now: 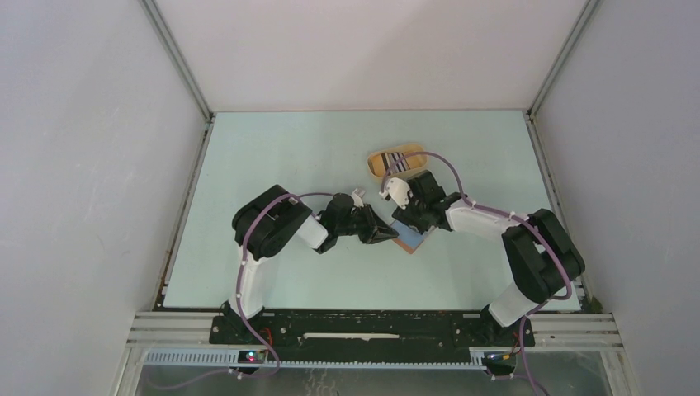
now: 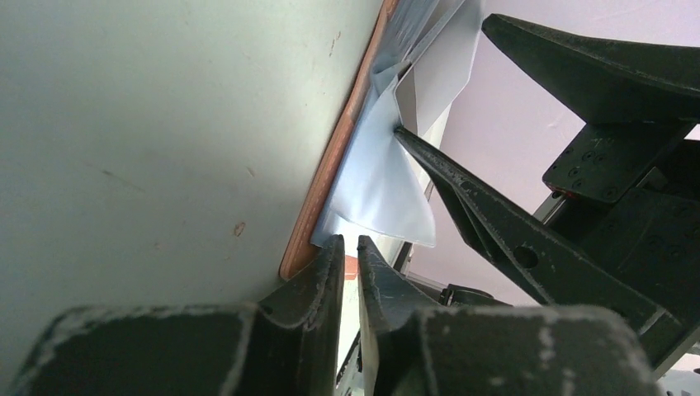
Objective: Put the credit cards into the card holder
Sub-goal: Insert the credit card into the card holder.
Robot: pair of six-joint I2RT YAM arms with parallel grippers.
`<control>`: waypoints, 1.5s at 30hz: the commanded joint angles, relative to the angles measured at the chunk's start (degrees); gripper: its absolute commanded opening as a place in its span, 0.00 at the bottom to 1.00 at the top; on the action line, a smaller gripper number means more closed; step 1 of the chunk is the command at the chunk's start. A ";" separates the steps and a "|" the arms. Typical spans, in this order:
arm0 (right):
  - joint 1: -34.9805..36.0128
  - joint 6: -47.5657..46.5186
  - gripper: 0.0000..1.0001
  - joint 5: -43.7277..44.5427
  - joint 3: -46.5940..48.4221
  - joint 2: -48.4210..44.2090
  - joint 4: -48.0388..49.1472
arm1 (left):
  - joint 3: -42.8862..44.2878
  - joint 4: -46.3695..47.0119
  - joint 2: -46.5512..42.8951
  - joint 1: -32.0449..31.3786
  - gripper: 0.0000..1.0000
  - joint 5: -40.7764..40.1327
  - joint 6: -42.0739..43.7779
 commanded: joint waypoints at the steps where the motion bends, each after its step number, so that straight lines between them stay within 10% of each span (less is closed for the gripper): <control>1: -1.57 0.63 0.70 2.15 1.86 -2.07 2.95 | -0.49 -8.62 0.49 0.00 0.18 -2.13 3.99; 19: -5.00 1.65 0.67 0.99 2.01 -3.38 2.60 | -0.13 -10.16 0.43 -0.04 0.18 -2.13 4.87; 33: -10.34 6.45 0.80 -19.13 6.15 -7.83 -8.66 | -0.31 -11.36 -6.14 -0.05 0.25 -3.44 8.69; 45: -14.08 5.76 0.16 -31.00 8.10 -0.63 -16.55 | -3.54 -19.26 -21.51 0.02 0.28 -10.35 20.09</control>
